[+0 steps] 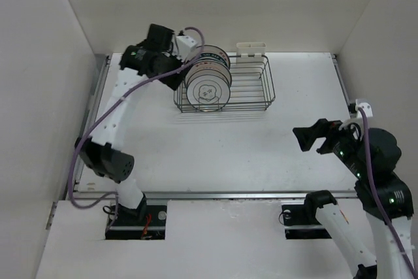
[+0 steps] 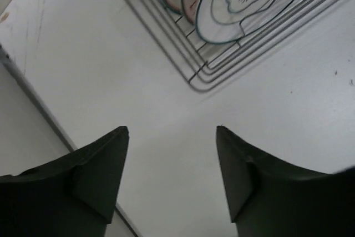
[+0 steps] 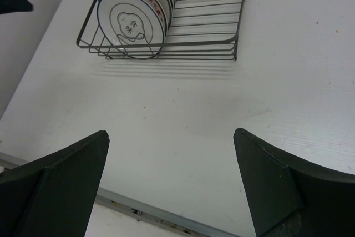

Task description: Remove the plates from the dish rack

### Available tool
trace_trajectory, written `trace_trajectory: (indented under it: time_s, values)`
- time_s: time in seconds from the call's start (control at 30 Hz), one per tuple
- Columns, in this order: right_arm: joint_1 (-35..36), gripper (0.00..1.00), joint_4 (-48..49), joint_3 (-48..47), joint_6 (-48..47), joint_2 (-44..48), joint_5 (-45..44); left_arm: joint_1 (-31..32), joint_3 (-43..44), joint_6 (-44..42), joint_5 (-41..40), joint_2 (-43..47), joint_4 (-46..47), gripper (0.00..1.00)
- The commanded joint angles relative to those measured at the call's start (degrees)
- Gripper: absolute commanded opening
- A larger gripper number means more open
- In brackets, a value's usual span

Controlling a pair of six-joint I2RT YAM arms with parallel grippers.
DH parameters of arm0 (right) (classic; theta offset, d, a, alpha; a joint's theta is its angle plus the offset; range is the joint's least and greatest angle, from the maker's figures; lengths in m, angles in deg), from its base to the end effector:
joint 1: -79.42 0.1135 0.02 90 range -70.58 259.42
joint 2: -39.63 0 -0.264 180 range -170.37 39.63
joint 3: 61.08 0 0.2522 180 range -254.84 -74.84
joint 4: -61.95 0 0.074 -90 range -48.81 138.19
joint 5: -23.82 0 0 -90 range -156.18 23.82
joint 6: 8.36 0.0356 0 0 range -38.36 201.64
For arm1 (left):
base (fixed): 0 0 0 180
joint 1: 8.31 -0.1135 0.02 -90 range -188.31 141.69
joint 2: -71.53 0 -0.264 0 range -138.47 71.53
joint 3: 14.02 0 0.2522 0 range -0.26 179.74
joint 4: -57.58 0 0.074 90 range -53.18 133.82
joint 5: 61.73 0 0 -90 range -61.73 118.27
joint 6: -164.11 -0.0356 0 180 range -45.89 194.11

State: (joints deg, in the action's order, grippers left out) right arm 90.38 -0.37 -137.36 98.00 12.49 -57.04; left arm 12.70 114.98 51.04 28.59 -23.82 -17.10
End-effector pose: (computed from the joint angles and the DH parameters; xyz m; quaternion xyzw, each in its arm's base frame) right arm 0.0542 0.0163 0.3998 -0.0127 0.7826 0.2069 0.5870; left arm 0.3147 -0.1211 0.4442 0.3426 0.8431 0.0049 0.4144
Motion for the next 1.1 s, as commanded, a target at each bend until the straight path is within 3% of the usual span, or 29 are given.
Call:
trace_trajectory:
  time_s: [0.0, 0.07, 0.2, 0.4, 0.6, 0.8, 1.07]
  values:
    - [0.46, 1.0, 7.15, 1.09, 0.34, -5.02, 0.61, 2.89, -3.0, -3.65, -3.04, -4.56, 13.35, 0.58]
    - [0.46, 1.0, 8.99, 1.09, 0.34, -7.22, 0.61, 3.42, -3.62, -4.18, -1.29, -6.5, 21.79, 0.43]
    - [0.46, 1.0, 12.69, 3.63, 1.65, -7.93, -1.32, 3.42, -4.32, -4.18, 2.4, -10.99, 29.01, 0.33]
    - [0.46, 1.0, 19.19, 8.46, 4.12, -9.42, -2.99, 3.42, 2.35, -5.23, 4.34, -21.79, 27.09, 0.34]
    - [0.46, 1.0, 19.29, 6.1, 3.5, -13.29, -4.22, 3.42, 4.29, -4.09, 4.87, -26.02, 27.7, 0.32]
    - [0.46, 1.0, 20.34, 7.76, 3.5, -13.29, -3.61, 3.95, 3.15, -2.86, 4.87, -23.92, 27.7, 0.29]
    - [0.46, 1.0, 20.87, 8.29, 3.5, -13.82, -0.98, 3.95, 3.68, 0.22, -3.66, -17.69, 32.71, 0.41]
